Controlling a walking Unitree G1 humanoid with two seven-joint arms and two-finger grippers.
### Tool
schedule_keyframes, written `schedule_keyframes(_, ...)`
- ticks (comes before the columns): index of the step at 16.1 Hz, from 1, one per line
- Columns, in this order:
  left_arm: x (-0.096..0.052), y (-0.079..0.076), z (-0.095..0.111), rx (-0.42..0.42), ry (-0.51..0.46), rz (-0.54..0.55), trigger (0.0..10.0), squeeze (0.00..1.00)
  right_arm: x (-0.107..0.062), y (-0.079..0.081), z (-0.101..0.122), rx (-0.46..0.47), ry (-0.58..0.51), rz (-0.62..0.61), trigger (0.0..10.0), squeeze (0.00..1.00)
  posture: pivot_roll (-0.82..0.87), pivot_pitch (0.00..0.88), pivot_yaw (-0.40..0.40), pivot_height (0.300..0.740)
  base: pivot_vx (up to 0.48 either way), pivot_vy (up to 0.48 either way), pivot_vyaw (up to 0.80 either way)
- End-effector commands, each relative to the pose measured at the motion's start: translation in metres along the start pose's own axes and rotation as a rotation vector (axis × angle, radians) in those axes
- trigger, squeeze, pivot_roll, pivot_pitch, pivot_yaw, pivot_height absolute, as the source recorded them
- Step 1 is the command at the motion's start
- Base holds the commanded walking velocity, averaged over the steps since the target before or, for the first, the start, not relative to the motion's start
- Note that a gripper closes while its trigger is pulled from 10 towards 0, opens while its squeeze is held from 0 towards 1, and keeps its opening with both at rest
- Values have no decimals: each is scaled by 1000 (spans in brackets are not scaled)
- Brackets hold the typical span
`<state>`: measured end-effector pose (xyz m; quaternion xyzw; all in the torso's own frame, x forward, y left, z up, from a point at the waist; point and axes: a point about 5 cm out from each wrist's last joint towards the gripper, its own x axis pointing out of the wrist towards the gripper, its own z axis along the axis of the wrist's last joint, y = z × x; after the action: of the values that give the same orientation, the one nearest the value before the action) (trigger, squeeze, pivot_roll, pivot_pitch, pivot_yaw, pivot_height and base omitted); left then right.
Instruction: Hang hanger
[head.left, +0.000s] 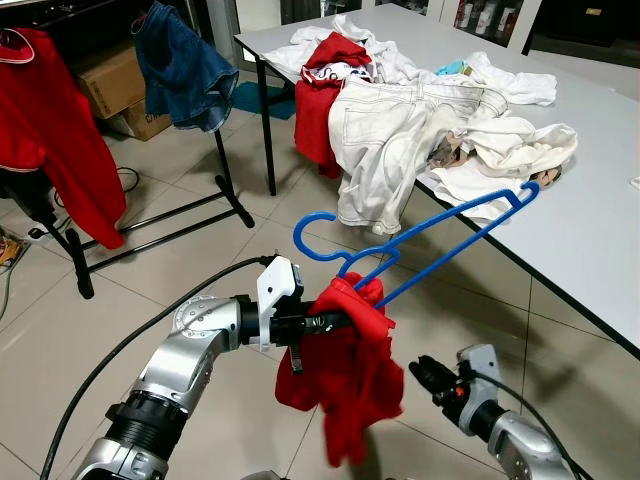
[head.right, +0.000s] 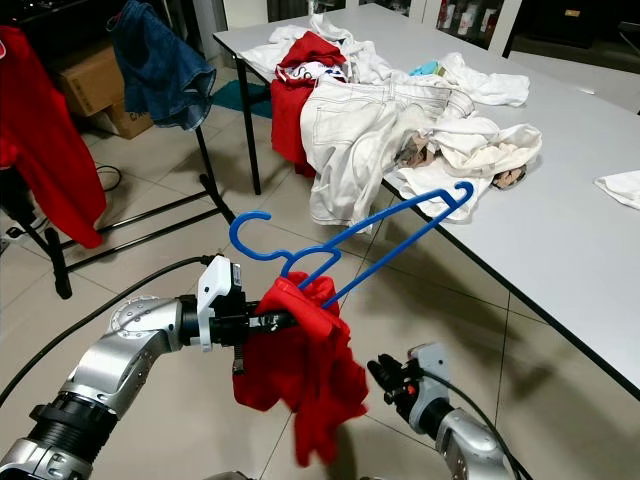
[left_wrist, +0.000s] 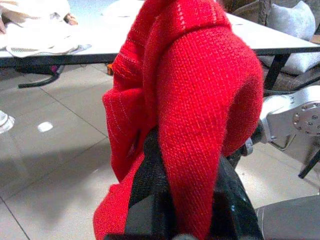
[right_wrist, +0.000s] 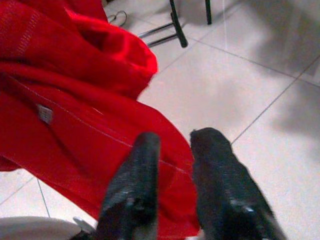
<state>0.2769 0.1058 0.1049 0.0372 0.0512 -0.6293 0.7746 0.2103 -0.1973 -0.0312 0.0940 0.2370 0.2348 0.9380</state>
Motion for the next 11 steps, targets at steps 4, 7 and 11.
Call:
schedule_keyframes(4,-6,11,22,103,-24,-22,10000,0,-5,1,-16,-64,99,-18,10000,0,-73,0,19,740,0,0,0)
schedule_keyframes(7,-14,11,30,134,-10,-74,10000,0,-5,7,-25,-74,151,12,10000,0,-73,0,24,740,0,0,0)
schedule_keyframes(11,-10,7,33,156,-10,-129,10000,0,5,16,-30,-86,218,59,10000,0,-72,0,26,740,0,0,0)
